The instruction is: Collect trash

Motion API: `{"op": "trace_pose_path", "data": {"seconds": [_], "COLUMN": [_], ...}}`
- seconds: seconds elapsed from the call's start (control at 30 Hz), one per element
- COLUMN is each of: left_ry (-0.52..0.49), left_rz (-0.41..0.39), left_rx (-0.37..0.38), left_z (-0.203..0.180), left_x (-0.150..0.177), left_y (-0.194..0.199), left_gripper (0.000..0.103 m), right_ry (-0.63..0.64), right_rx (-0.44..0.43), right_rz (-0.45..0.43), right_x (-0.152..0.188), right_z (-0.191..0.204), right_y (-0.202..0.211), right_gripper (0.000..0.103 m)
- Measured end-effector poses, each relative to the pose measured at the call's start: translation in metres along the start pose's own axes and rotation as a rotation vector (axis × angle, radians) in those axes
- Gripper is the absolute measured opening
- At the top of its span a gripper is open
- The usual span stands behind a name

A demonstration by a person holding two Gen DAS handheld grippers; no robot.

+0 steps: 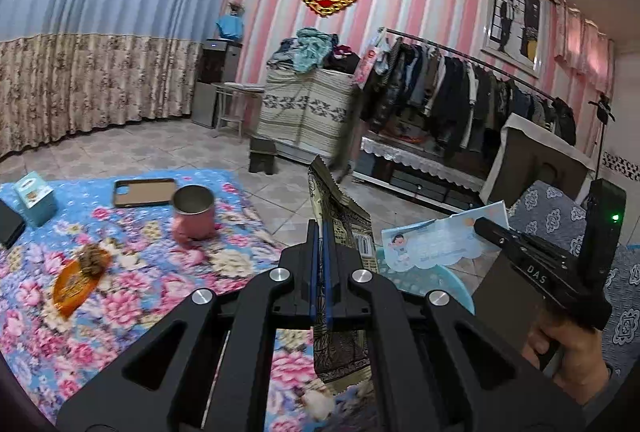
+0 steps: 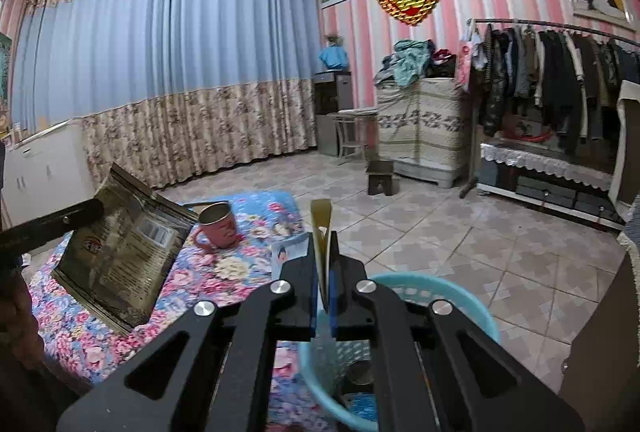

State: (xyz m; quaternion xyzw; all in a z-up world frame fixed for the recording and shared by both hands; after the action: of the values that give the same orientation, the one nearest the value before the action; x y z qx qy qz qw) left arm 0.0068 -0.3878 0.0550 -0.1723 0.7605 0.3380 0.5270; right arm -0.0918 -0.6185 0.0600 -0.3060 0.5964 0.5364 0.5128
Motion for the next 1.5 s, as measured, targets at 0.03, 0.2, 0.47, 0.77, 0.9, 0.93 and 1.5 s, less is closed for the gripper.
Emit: {"op": "trace_pose_path", "data": {"seconds": [0.03, 0.2, 0.47, 0.77, 0.9, 0.93, 1.5], "left_ry": [-0.005, -0.032, -0.049, -0.053, -0.038, -0.037, 0.029], "left_rz": [-0.001, 0.011, 0.056, 0.149, 0.209, 0.215, 0.163], "left_rx": [0.005, 0.035, 0.075, 0.16, 0.18, 0.171, 0.037], "left_z": [-0.005, -0.023, -0.041, -0.086, -0.094, -0.096, -0.027], "left_x": [0.0, -0.003, 0.001, 0.021, 0.034, 0.036, 0.029], "left_y": [-0.003, -0.026, -0.066, -0.129, -0.16, -0.165, -0.113], "left_gripper": [0.001, 0.001, 0.001, 0.001, 0.039, 0.045, 0.047], "right_ry": [-0.005, -0.015, -0.043, -0.034, -0.041, -0.044, -0.101], "right_rx": [0.012, 0.055, 0.093, 0.173, 0.2, 0.197, 0.097], "right_rz": [-0.004, 0.004, -0.011, 0.029, 0.058, 0.053, 0.065], "right_x": [-0.001, -0.005, -0.005, 0.006, 0.008, 0.008, 0.015], "right_z": [-0.006, -0.032, -0.053, -0.074, -0.085, -0.086, -0.045], "right_y": [0.002, 0.006, 0.009, -0.003, -0.011, -0.01, -0.029], "right_gripper": [0.004, 0.004, 0.004, 0.005, 0.009, 0.013, 0.061]}}
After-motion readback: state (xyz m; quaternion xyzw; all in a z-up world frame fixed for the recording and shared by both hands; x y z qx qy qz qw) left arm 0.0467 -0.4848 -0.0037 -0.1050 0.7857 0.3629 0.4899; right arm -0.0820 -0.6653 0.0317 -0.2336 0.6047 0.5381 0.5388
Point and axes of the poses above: each gripper's, at about its wrist camera, not at the fingertips, and y roughly against the way its jaws point, z to its left, x to its underside, the point moved 3 cm from there along -y, roughly the way its jaws point, and after that the axes turned 1 degree about -y, right-handed, at the moved point
